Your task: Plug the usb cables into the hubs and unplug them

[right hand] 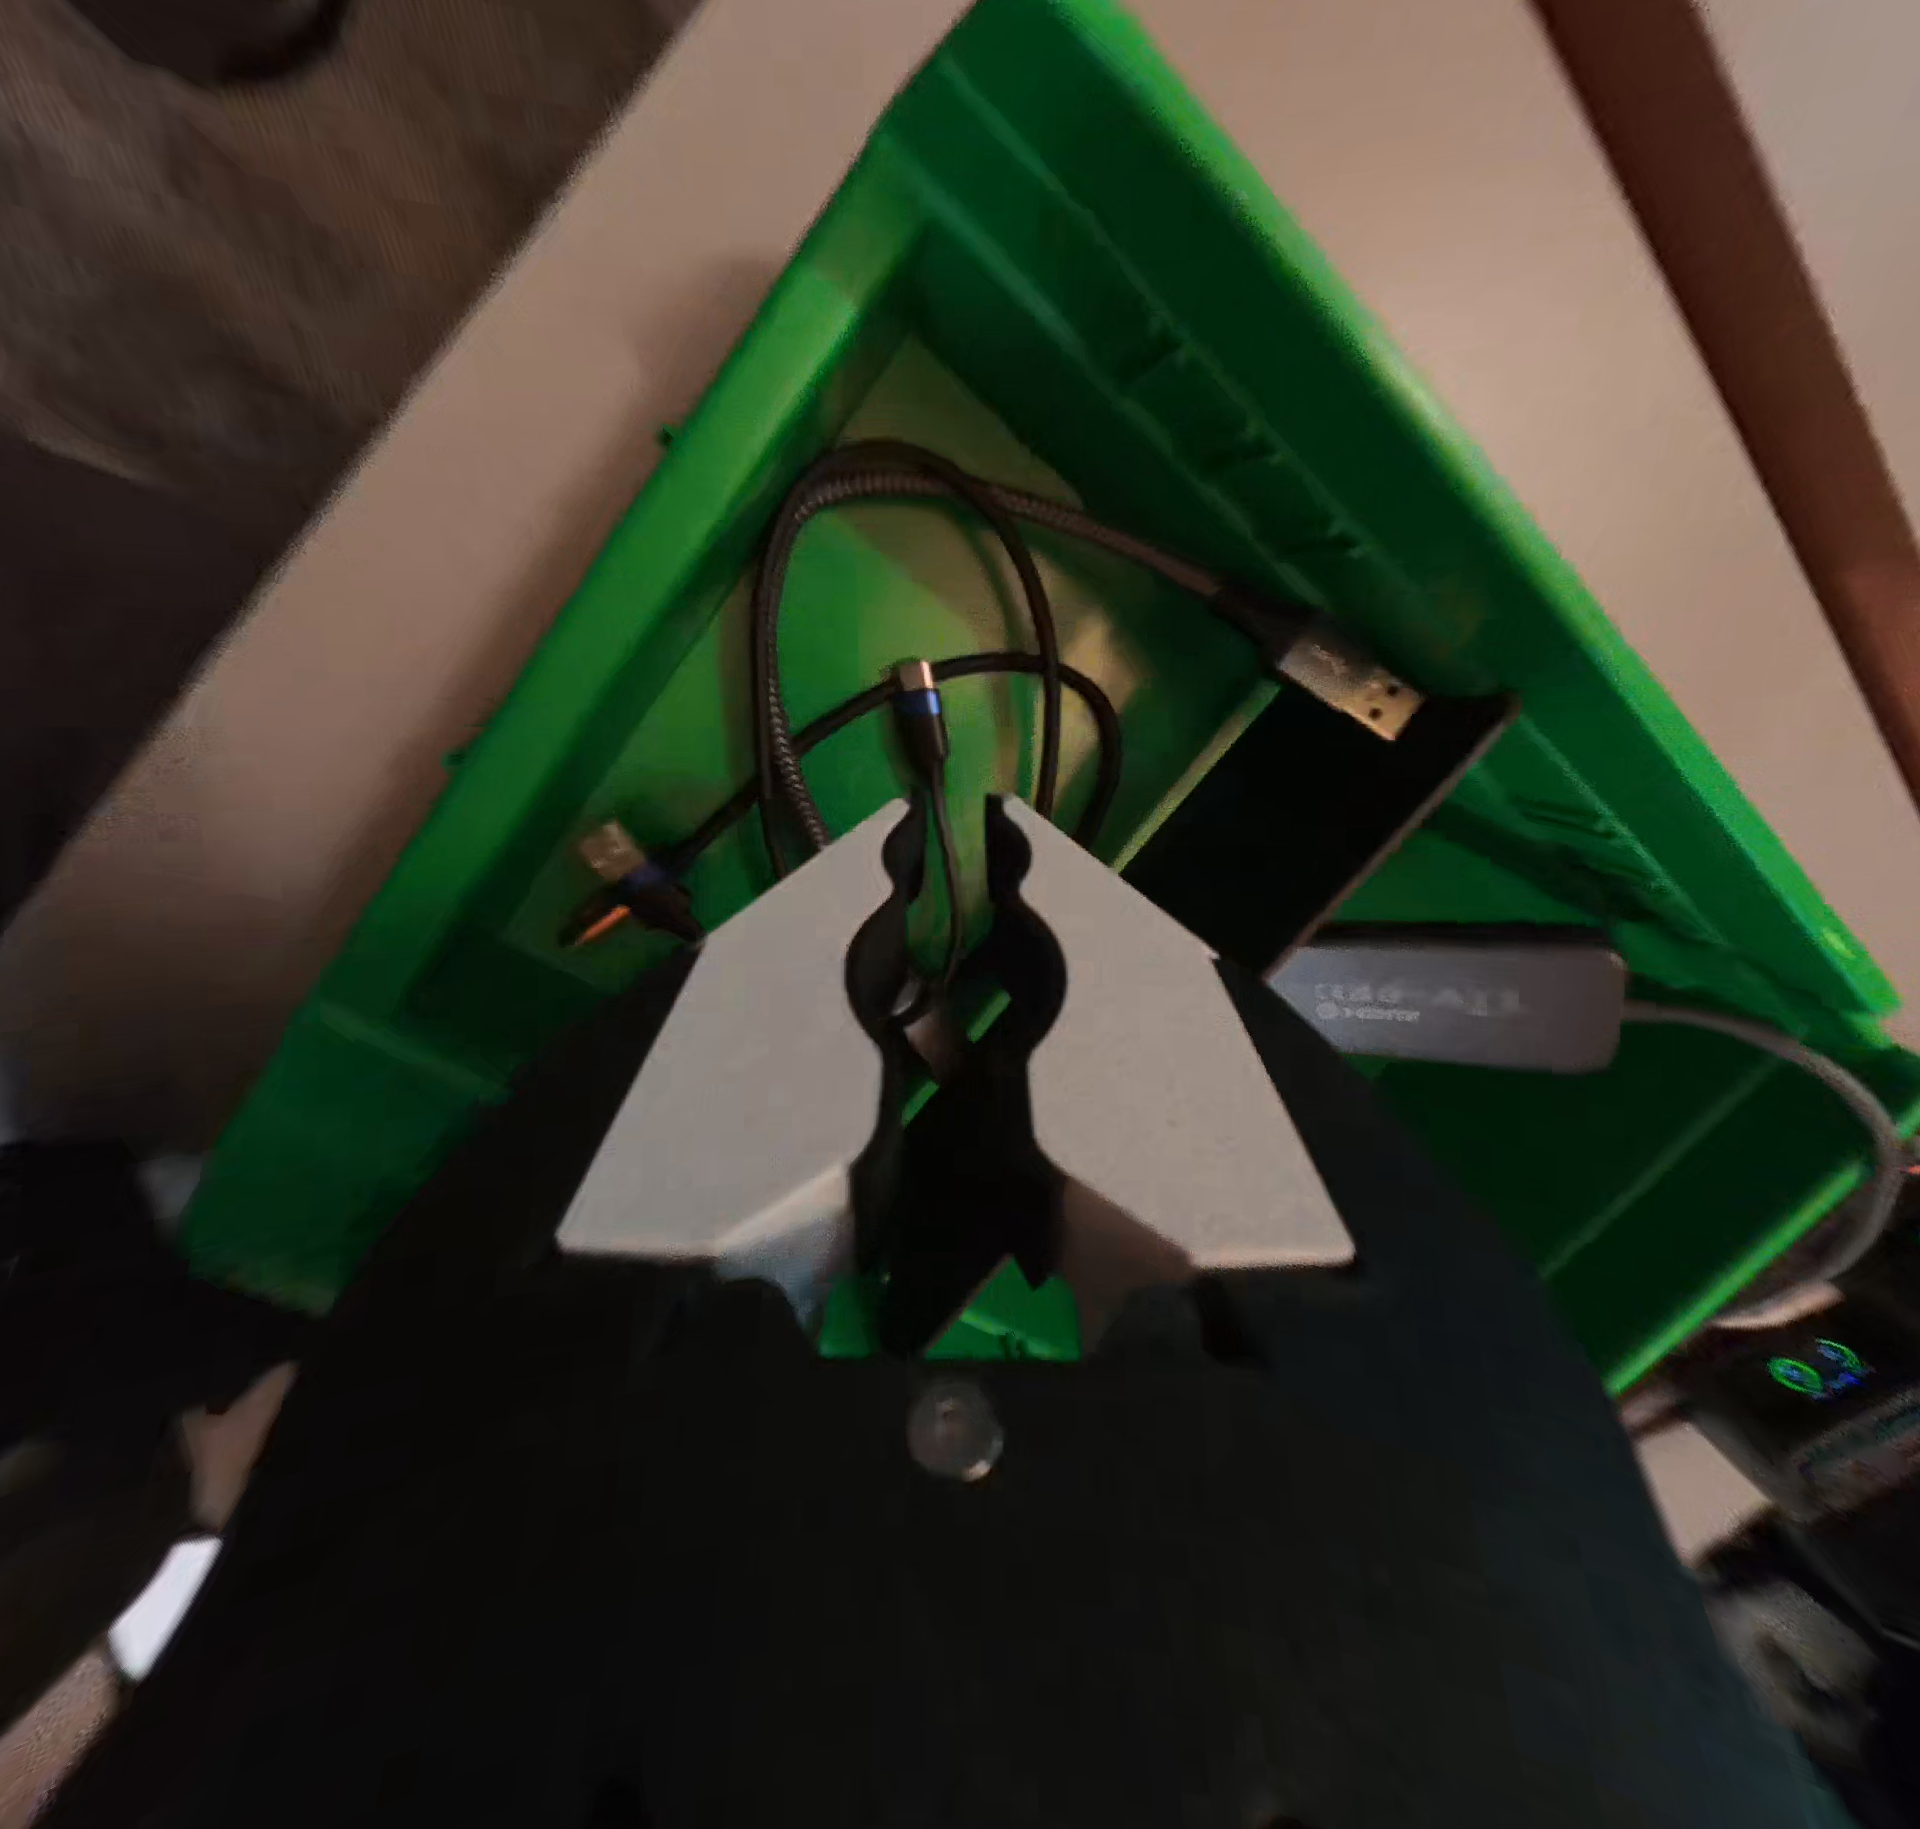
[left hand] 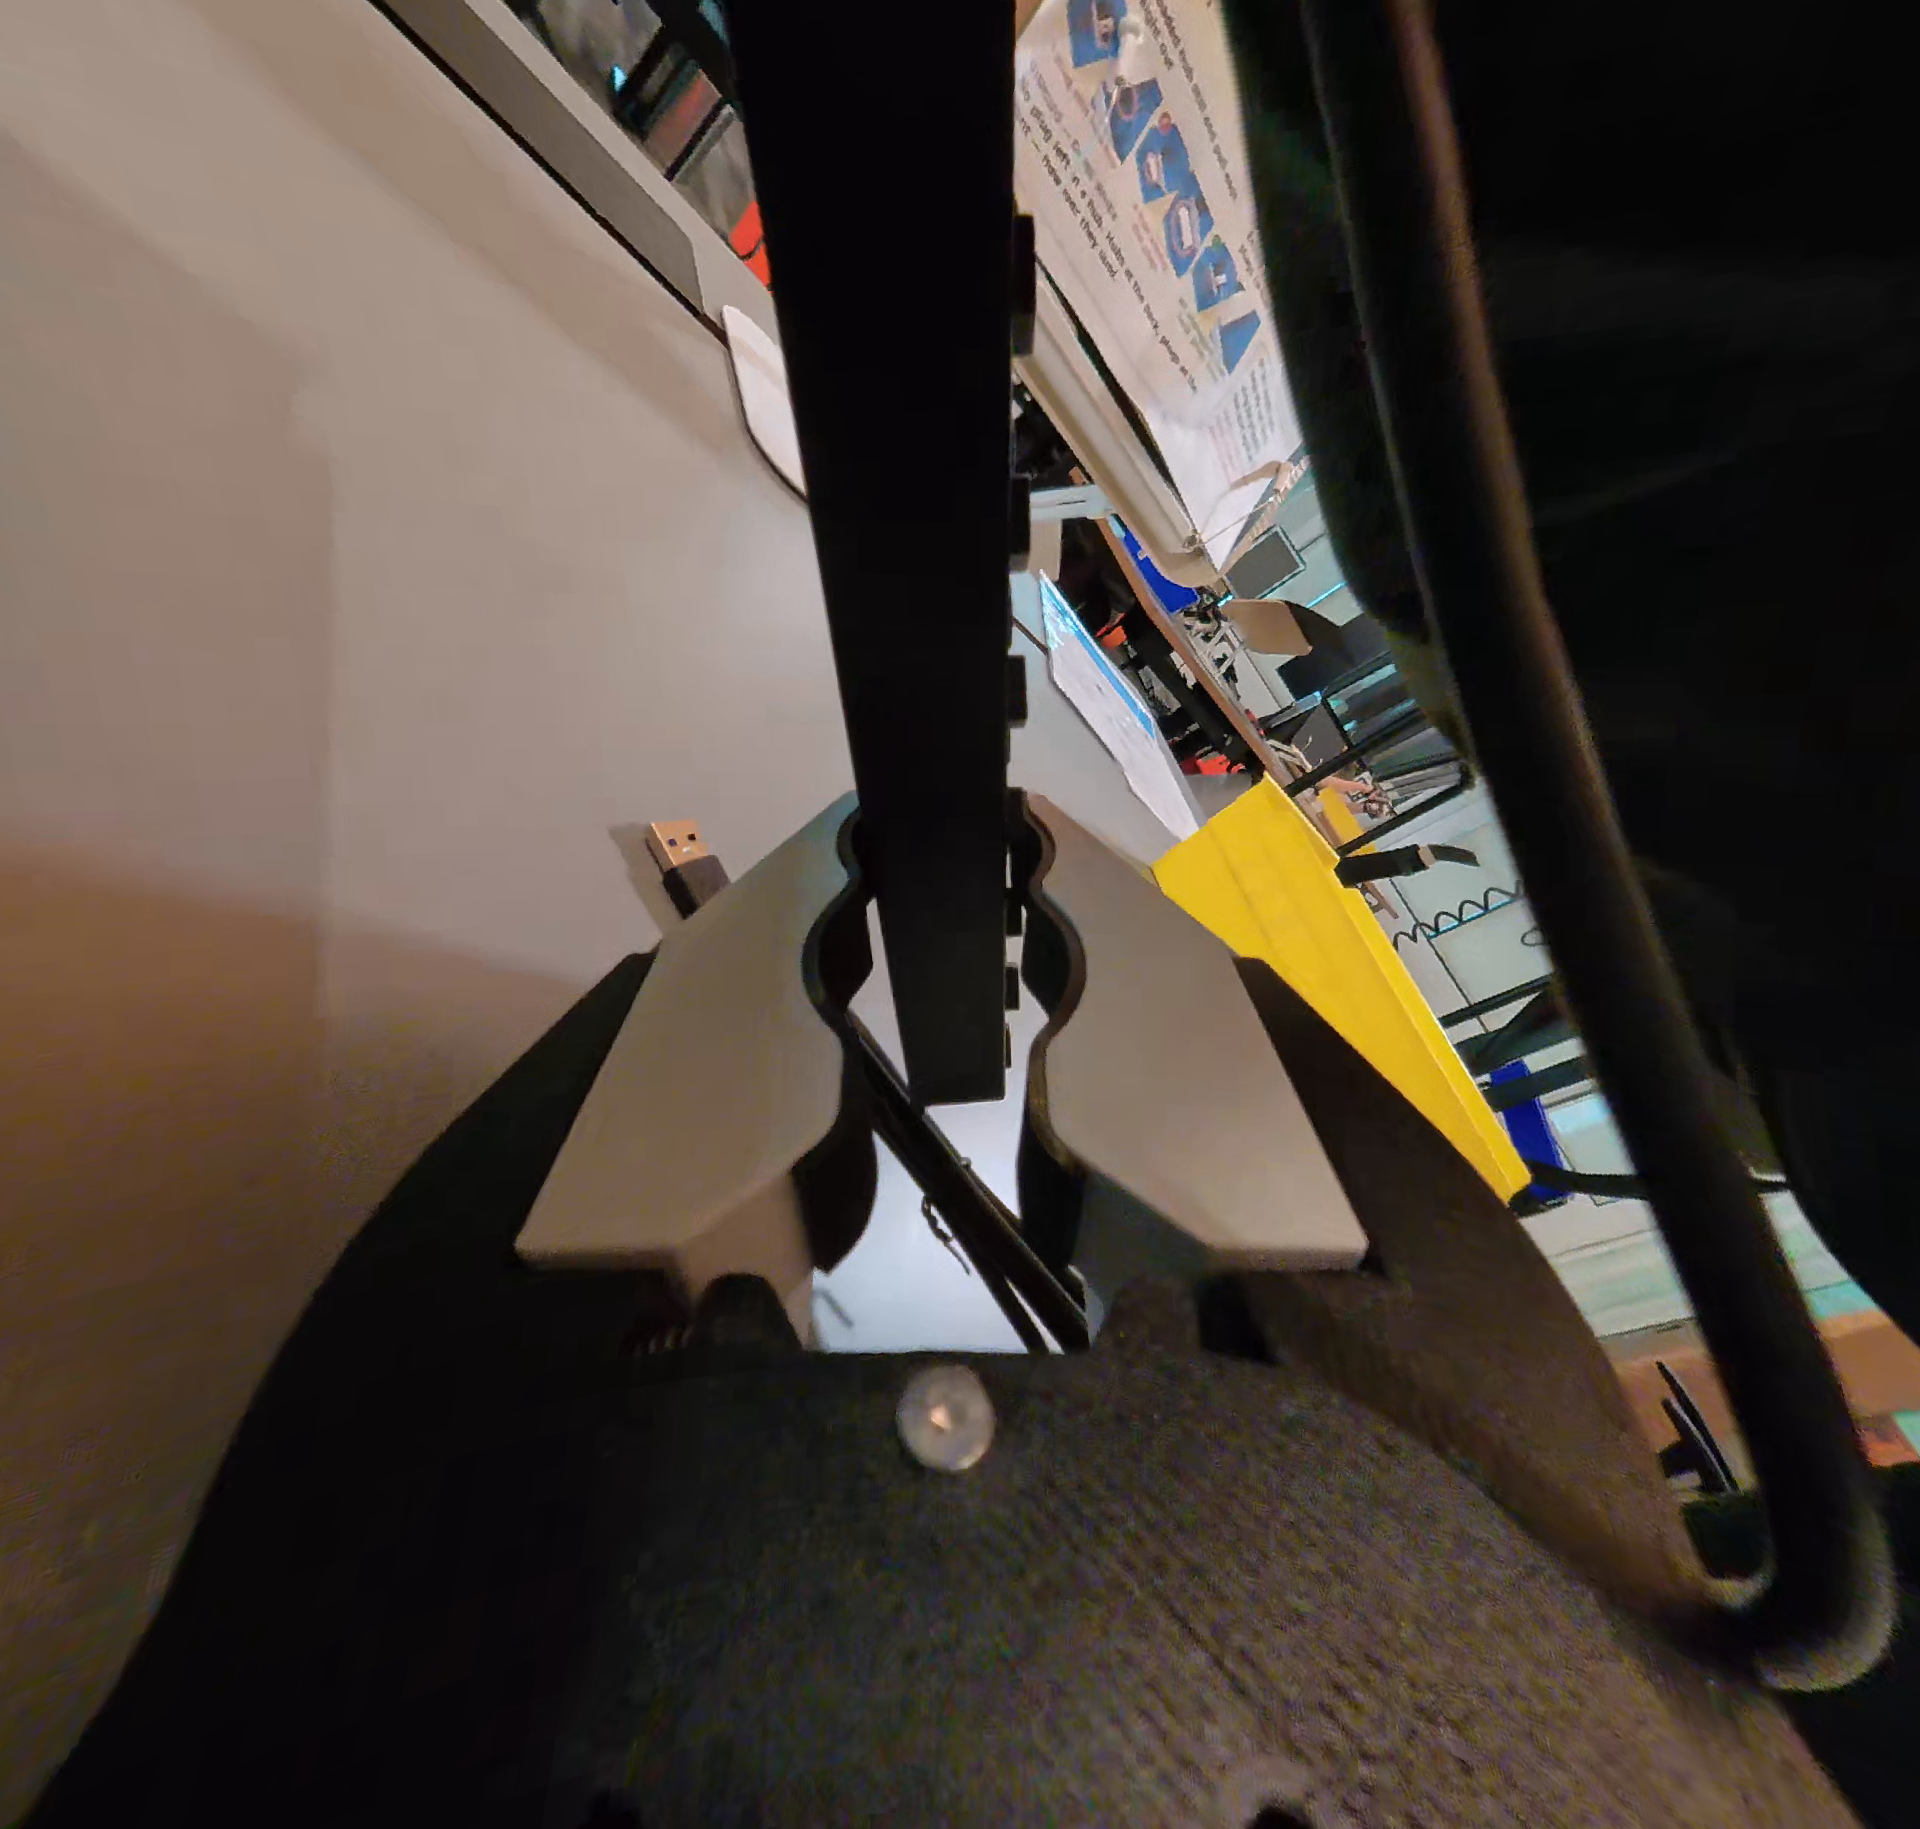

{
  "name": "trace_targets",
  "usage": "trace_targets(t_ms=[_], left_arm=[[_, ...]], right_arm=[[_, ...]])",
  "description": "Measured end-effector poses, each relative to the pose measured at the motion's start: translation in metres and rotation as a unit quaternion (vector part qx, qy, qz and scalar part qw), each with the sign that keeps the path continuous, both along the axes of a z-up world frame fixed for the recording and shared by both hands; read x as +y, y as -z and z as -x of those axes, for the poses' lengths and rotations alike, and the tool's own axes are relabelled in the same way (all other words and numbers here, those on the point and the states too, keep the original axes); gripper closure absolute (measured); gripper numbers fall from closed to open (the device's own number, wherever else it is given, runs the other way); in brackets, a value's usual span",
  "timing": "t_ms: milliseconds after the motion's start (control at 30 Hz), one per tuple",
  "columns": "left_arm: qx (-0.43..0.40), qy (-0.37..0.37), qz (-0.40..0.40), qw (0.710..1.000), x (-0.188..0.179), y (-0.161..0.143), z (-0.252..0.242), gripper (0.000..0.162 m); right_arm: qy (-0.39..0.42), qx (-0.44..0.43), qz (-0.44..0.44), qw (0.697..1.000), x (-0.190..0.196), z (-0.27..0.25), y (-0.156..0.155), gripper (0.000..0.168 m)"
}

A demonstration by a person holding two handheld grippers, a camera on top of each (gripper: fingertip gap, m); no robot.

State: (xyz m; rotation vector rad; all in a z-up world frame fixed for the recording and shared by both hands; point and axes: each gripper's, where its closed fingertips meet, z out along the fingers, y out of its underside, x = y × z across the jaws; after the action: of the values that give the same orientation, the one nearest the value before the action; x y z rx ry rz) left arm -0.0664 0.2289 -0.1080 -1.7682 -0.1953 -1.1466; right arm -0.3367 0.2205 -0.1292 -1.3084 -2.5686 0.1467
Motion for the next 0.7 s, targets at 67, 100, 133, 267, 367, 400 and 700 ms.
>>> trace_targets(t_ms=[67,100,133,267,367,400,700], left_arm=[[0.0,0.004,0.002,1.0,0.0,0.001,-0.002,0.141],[0.0,0.006,0.005,1.0,0.0,0.002,-0.003,0.141],[-0.002,0.007,0.008,1.0,0.0,0.003,-0.003,0.141],[-0.016,0.004,0.017,1.0,0.001,0.004,-0.002,0.141],[-0.012,0.004,0.021,1.0,0.001,0.006,-0.001,0.141],[-0.011,0.004,0.019,1.0,0.001,0.006,-0.001,0.141],[-0.018,0.006,0.022,1.0,0.002,0.006,-0.003,0.141]], right_arm=[[-0.009,-0.023,-0.055,0.998,0.016,0.008,0.016,0.154],[-0.01,-0.034,-0.068,0.997,0.021,0.011,0.023,0.153],[-0.006,-0.047,-0.068,0.997,0.023,0.012,0.03,0.15],[0.02,-0.107,-0.057,0.992,0.027,0.007,0.053,0.142],[-0.008,-0.065,-0.069,0.995,0.028,0.015,0.044,0.153],[-0.008,-0.041,-0.058,0.997,0.026,0.02,0.033,0.157],[0.081,0.164,0.175,0.967,0.014,0.004,-0.114,0.165]])
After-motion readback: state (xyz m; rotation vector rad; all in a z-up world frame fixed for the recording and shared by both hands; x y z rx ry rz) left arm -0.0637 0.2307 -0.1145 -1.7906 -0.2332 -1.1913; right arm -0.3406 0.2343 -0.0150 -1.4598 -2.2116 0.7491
